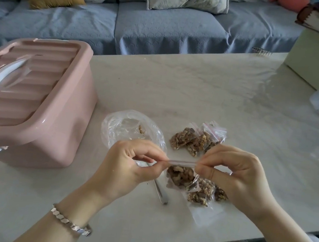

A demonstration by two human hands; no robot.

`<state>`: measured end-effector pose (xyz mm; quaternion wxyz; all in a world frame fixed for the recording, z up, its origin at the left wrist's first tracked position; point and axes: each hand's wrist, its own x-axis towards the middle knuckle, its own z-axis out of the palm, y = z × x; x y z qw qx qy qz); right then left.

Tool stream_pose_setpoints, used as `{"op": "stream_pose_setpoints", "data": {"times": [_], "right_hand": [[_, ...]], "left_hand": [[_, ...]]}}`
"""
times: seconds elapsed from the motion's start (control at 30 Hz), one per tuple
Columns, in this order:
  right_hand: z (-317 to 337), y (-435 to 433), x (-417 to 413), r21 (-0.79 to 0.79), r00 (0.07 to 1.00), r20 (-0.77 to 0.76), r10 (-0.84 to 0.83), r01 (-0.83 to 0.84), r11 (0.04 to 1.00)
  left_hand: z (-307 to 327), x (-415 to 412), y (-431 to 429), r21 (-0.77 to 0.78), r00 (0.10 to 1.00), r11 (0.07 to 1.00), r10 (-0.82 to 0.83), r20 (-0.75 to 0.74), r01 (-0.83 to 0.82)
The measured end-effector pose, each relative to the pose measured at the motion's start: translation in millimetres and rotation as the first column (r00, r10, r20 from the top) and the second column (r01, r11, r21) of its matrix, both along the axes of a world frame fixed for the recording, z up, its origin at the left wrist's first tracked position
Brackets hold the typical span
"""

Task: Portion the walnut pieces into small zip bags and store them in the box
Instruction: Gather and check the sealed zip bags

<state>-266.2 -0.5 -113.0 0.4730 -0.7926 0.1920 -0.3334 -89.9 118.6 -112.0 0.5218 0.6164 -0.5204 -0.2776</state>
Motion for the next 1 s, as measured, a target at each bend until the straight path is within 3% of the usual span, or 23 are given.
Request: {"op": "stream_pose_setpoints", "data": {"times": [0.23,0.37,0.5,0.67,0.8,0.9,1.0], "right_hand": [[-8.3,5.1,-0.4,0.050,0.998,-0.056,0.001,0.002,0.999],[-13.7,13.8,9.2,-0.171,0.959,-0.283,0.010,-0.061,0.983],[-15.5,15.4,18.1,-0.215,0.979,-0.206,0.011,-0.056,0.975],[-15.8,12.1,11.1,-0.078,0.986,-0.152,-0.073,0.062,0.995],[-20.8,11.9,7.1,-0.016,0.966,-0.203,-0.162,0.162,0.987],[-26.7,10.1,9.1,-0.013,0.955,-0.264,-0.138,0.140,0.990],[-36.3,-6.5,16.3,0.190,0.880,-0.470,-0.059,0.167,0.968]], "left_hand": [[-1.1,3.0,6.2,0.051,0.998,0.998,0.034,-0.047,-0.032],[-2.8,-4.0,5.8,0.061,0.998,0.997,0.051,0.045,-0.054],[-5.5,-8.9,8.0,0.103,0.998,0.993,0.056,0.008,-0.056],[-10.7,-8.7,10.4,0.147,0.991,0.984,0.109,-0.078,-0.096],[-14.8,-10.7,8.6,0.171,0.992,0.982,0.092,-0.088,-0.075],[-20.2,-11.9,3.4,0.199,0.993,0.973,0.120,-0.010,-0.116],[-32.4,-11.9,-10.2,0.248,0.974,0.947,0.171,0.150,-0.204]]}}
